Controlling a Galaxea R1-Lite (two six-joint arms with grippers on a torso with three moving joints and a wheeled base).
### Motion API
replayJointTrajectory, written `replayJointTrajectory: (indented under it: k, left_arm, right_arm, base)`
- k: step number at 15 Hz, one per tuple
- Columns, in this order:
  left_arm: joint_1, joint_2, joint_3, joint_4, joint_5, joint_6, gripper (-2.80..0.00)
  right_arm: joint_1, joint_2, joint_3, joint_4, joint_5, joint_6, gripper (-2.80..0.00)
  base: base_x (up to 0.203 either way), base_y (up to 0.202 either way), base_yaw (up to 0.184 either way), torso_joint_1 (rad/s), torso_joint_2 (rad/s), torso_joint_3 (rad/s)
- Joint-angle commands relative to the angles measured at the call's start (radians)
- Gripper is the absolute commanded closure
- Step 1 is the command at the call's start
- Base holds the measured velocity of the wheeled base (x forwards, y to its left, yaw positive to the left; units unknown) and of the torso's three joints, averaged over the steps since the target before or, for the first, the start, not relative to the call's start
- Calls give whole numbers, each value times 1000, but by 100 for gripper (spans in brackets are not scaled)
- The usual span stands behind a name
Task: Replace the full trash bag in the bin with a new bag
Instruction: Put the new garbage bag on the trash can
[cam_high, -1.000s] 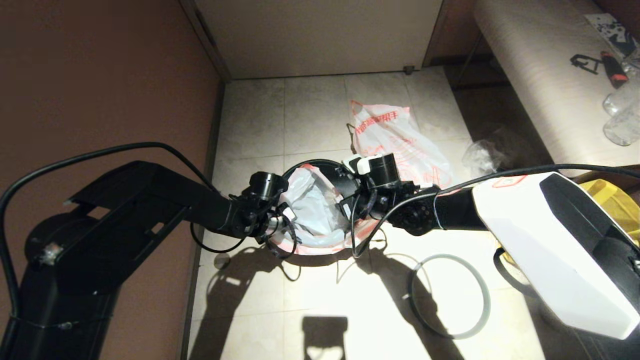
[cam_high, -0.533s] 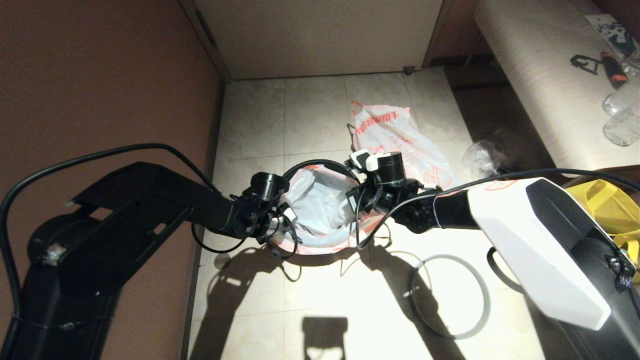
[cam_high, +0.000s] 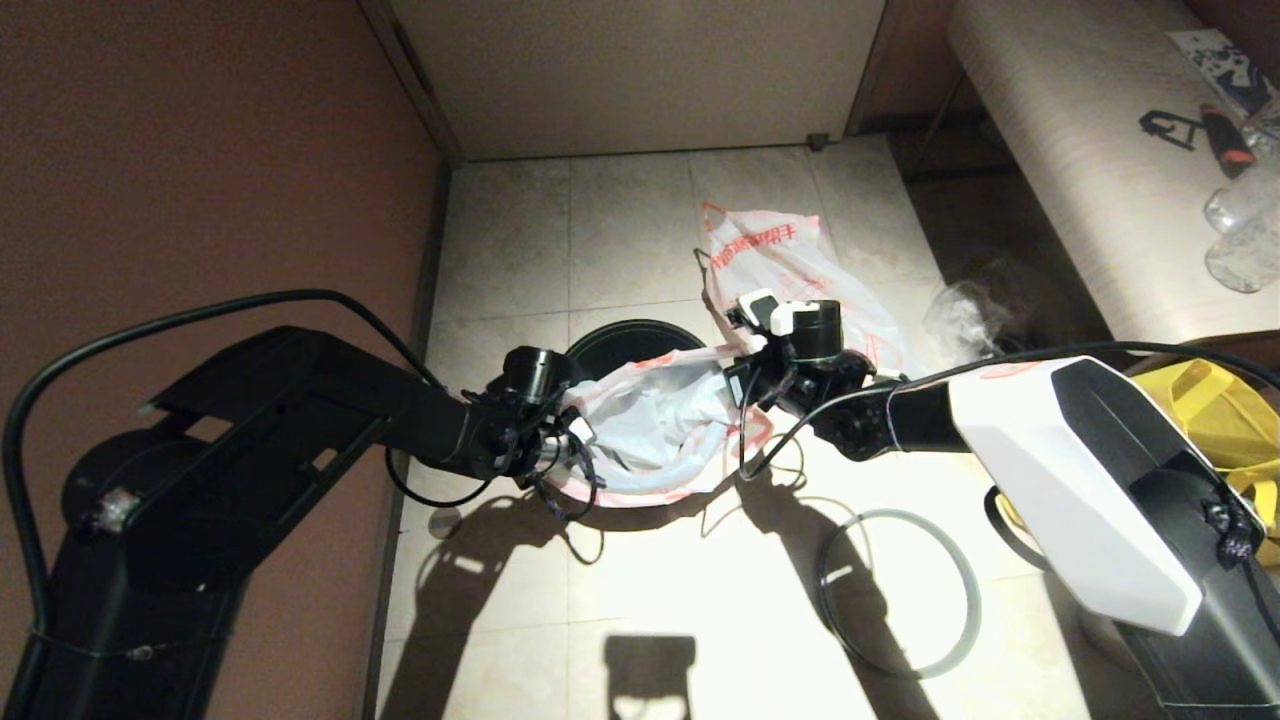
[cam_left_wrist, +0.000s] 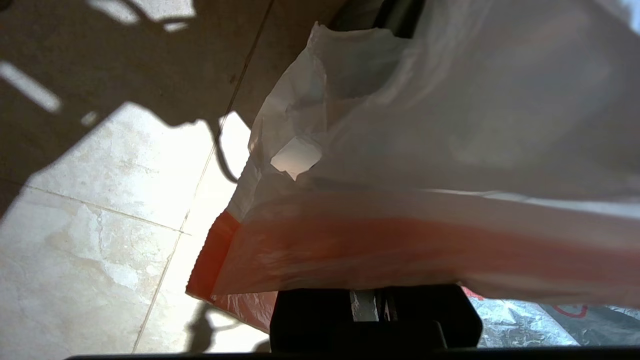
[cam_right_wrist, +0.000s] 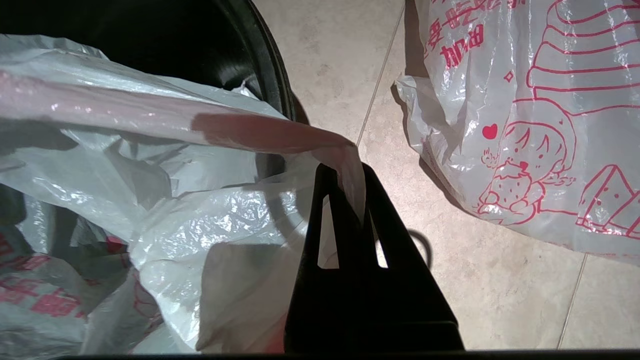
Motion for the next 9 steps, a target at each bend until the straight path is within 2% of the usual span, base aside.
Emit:
replayJointTrajectory:
  k: [1,5,7,9]
  left_arm:
    - [-2,8,4,1,-2,-5,0]
    - [-7,-32,78,-11,-96,28,0]
    - [-7,-34,98,-13,-114,75,0]
    - [-3,-38,107,-13,-146,91,0]
  right_arm:
    - [-20,33,-10,-2,12,-9,0]
    - [-30,40,-11,-9,25,-10,0]
    - [-33,34,-10,-9,22,-10,0]
    - [-31,30,-1,-9,18,-10,0]
  base:
    - [0,0,0,0,0,0]
    - [0,0,0,0,0,0]
    - [0,0,0,0,0,0]
    - [0,0,0,0,0,0]
